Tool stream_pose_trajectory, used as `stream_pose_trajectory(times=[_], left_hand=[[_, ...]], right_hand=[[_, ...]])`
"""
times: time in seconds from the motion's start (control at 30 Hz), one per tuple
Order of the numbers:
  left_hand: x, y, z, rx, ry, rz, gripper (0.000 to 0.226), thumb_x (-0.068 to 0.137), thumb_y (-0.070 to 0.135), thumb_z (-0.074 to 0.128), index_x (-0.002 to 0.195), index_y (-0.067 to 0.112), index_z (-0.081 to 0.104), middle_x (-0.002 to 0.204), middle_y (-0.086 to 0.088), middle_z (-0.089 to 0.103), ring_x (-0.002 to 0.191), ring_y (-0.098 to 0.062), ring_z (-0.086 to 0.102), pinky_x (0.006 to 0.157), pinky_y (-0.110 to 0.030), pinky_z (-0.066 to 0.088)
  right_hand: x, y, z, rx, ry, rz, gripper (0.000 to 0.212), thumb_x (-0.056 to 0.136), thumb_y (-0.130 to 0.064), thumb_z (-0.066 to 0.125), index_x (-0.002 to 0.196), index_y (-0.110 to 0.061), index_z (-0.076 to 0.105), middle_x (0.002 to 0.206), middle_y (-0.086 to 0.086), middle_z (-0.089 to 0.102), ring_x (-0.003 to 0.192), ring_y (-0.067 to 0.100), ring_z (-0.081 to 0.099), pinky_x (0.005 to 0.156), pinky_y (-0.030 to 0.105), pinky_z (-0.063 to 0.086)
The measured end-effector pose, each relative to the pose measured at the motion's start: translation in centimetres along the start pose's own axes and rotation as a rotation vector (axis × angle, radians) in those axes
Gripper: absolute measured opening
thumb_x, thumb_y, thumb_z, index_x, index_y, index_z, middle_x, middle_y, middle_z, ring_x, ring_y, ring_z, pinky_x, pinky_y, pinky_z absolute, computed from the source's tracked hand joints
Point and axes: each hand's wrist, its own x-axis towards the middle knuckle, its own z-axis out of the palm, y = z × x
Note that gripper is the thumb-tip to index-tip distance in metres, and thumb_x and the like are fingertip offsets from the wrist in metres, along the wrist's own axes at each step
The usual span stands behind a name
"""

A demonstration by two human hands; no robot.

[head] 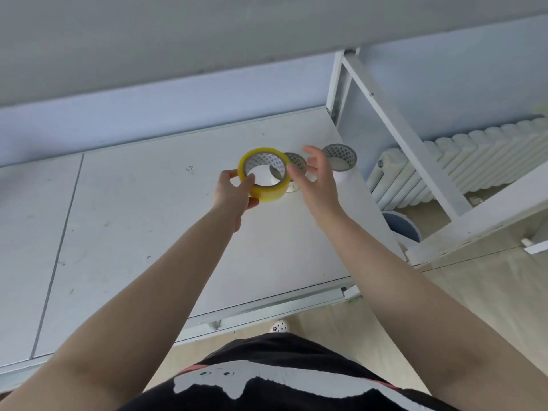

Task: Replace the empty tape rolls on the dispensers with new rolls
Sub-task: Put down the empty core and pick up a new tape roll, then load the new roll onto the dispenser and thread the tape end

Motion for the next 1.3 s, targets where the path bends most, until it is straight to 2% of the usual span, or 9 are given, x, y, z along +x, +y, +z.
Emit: stream_pose_trajectory(times=[0.13, 0.27, 0.37, 0.47, 0.57, 0.73, 1.03, 1.23, 1.3], left_hand=[[-2.0, -0.1, 0.8, 0.012, -0.028, 0.04, 0.037, 0.089, 0.041, 0.061, 0.121, 0.024, 0.05, 0.099, -0.003, 0.064, 0.067, -0.016, 0.064, 0.069, -0.026, 0.056], [-4.2, -0.6, 0.6, 0.061, -0.009, 0.109, 0.043, 0.086, 0.049, 0.062, 0.121, 0.027, 0.052, 0.089, 0.002, 0.063, 0.067, -0.011, 0.057, 0.059, -0.025, 0.046], [-6.1, -1.5, 0.3, 0.089, -0.037, 0.171, 0.053, 0.084, 0.047, 0.066, 0.131, 0.026, 0.052, 0.098, -0.002, 0.063, 0.073, -0.012, 0.057, 0.066, -0.027, 0.046], [-8.1, -3.1, -0.2, 0.093, -0.054, 0.204, 0.062, 0.081, 0.039, 0.072, 0.137, 0.027, 0.049, 0.106, -0.001, 0.061, 0.089, -0.017, 0.058, 0.084, -0.033, 0.047], [-9.9, -4.8, -0.7, 0.061, -0.071, 0.219, 0.065, 0.081, 0.028, 0.075, 0.139, 0.028, 0.047, 0.106, 0.001, 0.062, 0.1, -0.018, 0.059, 0.093, -0.035, 0.046], [-12.1, -6.9, -2.1, -0.092, -0.091, 0.216, 0.069, 0.078, 0.012, 0.075, 0.14, 0.023, 0.046, 0.107, -0.007, 0.065, 0.104, -0.024, 0.065, 0.101, -0.039, 0.048], [-15.1, -8.3, -5.3, -0.397, 0.015, 0.13, 0.072, 0.083, -0.003, 0.067, 0.146, 0.006, 0.032, 0.124, -0.017, 0.061, 0.096, -0.024, 0.067, 0.09, -0.032, 0.053], [-17.4, -10.8, -11.4, -0.584, 0.06, 0.082, 0.046, 0.087, 0.0, 0.063, 0.131, -0.005, 0.05, 0.115, -0.02, 0.067, 0.093, -0.022, 0.068, 0.082, -0.024, 0.057], [-18.7, -11.9, -13.9, -0.622, 0.073, 0.086, 0.026, 0.09, 0.002, 0.058, 0.115, 0.0, 0.063, 0.097, -0.013, 0.069, 0.081, -0.017, 0.068, 0.074, -0.024, 0.057]], right_hand=[[-1.5, 0.4, -0.7, -0.143, -0.248, -0.095, 0.043, 0.074, -0.035, 0.075, 0.115, -0.03, 0.062, 0.122, -0.006, 0.05, 0.124, 0.013, 0.047, 0.1, 0.035, 0.048], [-3.5, 0.7, -1.9, -0.145, -0.268, -0.07, 0.015, 0.074, -0.022, 0.078, 0.086, -0.021, 0.069, 0.098, -0.001, 0.062, 0.096, 0.009, 0.06, 0.082, 0.026, 0.05], [-5.8, 0.4, -2.5, -0.058, -0.228, 0.039, 0.01, 0.077, -0.023, 0.076, 0.079, -0.02, 0.067, 0.079, -0.006, 0.065, 0.079, 0.012, 0.06, 0.075, 0.024, 0.045], [-8.4, 0.7, -2.6, 0.058, -0.212, 0.175, 0.014, 0.073, -0.033, 0.075, 0.076, -0.021, 0.069, 0.084, 0.004, 0.069, 0.084, 0.021, 0.063, 0.085, 0.041, 0.053], [-10.8, 0.7, -2.8, 0.195, -0.23, 0.269, 0.014, 0.082, -0.028, 0.071, 0.082, -0.015, 0.068, 0.101, 0.019, 0.068, 0.101, 0.031, 0.066, 0.095, 0.045, 0.054], [-13.4, 0.7, -2.6, 0.317, -0.282, 0.384, 0.03, 0.087, -0.025, 0.067, 0.104, 0.0, 0.063, 0.112, 0.018, 0.068, 0.106, 0.026, 0.067, 0.081, 0.023, 0.057], [-15.7, -0.1, -0.5, 0.175, -0.478, 0.438, 0.027, 0.088, -0.041, 0.062, 0.091, -0.013, 0.063, 0.114, 0.009, 0.066, 0.11, 0.023, 0.063, 0.086, 0.031, 0.054], [-18.6, 0.0, 4.3, 0.284, -0.724, 0.533, 0.07, 0.077, -0.052, 0.069, 0.134, -0.018, 0.047, 0.135, 0.007, 0.056, 0.122, 0.024, 0.058, 0.099, 0.043, 0.05], [-20.2, -0.1, 6.3, 0.358, -0.782, 0.618, 0.055, 0.087, -0.046, 0.061, 0.132, -0.017, 0.049, 0.129, 0.011, 0.06, 0.112, 0.026, 0.063, 0.098, 0.047, 0.051]])
